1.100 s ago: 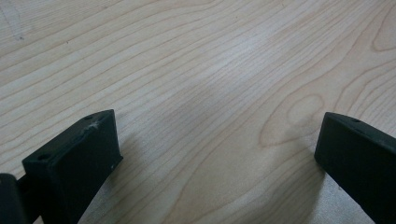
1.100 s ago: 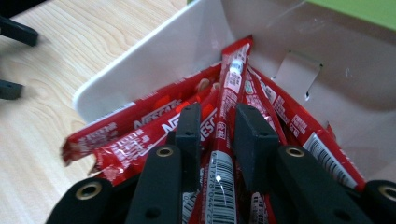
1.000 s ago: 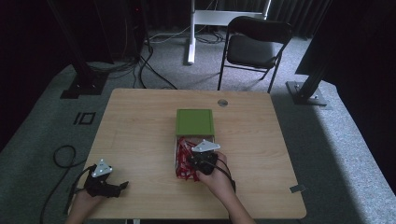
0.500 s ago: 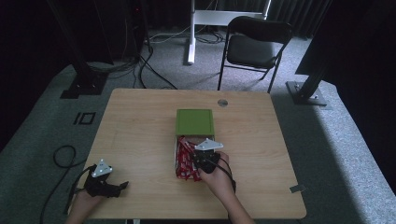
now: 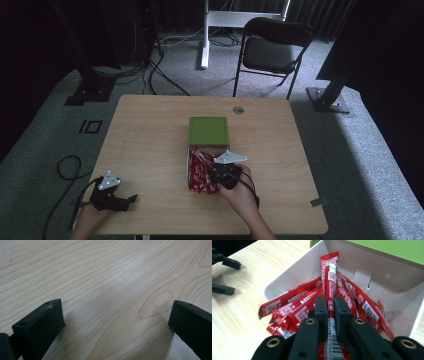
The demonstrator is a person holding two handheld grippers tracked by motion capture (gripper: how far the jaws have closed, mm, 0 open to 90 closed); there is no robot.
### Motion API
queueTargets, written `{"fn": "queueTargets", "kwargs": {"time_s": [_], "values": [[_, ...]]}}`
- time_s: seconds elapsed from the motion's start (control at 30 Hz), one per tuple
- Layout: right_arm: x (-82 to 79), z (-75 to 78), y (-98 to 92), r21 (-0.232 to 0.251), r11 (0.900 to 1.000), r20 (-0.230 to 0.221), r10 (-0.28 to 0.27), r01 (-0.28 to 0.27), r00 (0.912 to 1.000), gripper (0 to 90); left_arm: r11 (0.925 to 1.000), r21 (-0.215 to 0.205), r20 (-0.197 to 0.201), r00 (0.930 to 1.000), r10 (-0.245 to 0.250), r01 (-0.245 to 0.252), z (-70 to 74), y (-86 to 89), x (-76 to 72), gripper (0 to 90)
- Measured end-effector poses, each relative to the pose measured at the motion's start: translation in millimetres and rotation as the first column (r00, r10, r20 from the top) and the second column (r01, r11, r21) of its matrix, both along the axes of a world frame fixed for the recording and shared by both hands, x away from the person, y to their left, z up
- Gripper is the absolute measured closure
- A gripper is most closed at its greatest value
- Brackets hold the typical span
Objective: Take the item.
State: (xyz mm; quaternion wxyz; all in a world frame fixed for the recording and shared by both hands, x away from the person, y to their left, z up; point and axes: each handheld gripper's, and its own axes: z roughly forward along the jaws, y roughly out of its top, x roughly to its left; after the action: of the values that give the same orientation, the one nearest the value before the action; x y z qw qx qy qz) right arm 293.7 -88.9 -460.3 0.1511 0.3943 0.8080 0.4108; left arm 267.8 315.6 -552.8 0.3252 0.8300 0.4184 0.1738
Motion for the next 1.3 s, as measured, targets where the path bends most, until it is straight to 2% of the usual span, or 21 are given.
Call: {"fn": "queueTargets", "kwargs": {"time_s": [0.1,0.23,0.37,0.43,0.53,0.73,0.97,1.07,1.3], "values": [[-3.0,1.5,-2.5,0.011,1.0,0.0,0.005,-0.005,1.0,83.1,1.0,-0.002,0.001,1.0,0.001,-0.001,-0.1,-0.1,0.0,0.8],[-9.1,7.2,-8.8,0.051,0.999,0.006,0.01,-0.01,0.9999,83.1,1.0,-0.001,0.0,1.0,0.001,-0.001,-0.1,-0.1,0.0,0.8],[-13.0,10.9,-10.4,0.05,0.998,0.005,0.032,-0.033,0.9995,83.1,1.0,0.0,0.0,1.0,0.0,0.0,0.0,0.0,0.0,0.8],[-14.1,12.4,-11.2,0.067,0.997,0.004,0.042,-0.042,0.9991,83.1,1.0,0.0,0.0,1.0,0.0,0.0,0.0,0.0,0.0,0.8],[-14.6,16.1,-12.6,0.089,0.995,0.017,0.048,-0.049,0.9987,83.0,1.0,0.002,-0.001,1.0,-0.001,0.001,0.1,0.1,0.0,0.8],[-15.7,25.7,-13.5,0.102,0.993,0.042,0.051,-0.056,0.9978,82.9,1.0,0.0,-0.001,1.0,0.0,0.0,0.1,0.0,0.0,0.8],[-11.1,38.5,-17.0,0.133,0.991,0.099,-0.004,-0.009,0.9951,82.8,1.0,0.0,-0.001,1.0,0.0,0.0,0.1,0.0,0.0,0.8],[-7.5,41.4,-18.9,0.146,0.989,0.109,-0.027,0.011,0.9936,82.8,1.0,0.0,-0.001,1.0,0.0,0.0,0.1,0.0,0.0,0.8],[4.1,46.7,-26.6,0.162,0.983,0.14,-0.104,0.081,0.9847,82.6,1.0,0.001,-0.002,1.0,0.0,0.0,0.2,0.1,0.0,0.8]]}}
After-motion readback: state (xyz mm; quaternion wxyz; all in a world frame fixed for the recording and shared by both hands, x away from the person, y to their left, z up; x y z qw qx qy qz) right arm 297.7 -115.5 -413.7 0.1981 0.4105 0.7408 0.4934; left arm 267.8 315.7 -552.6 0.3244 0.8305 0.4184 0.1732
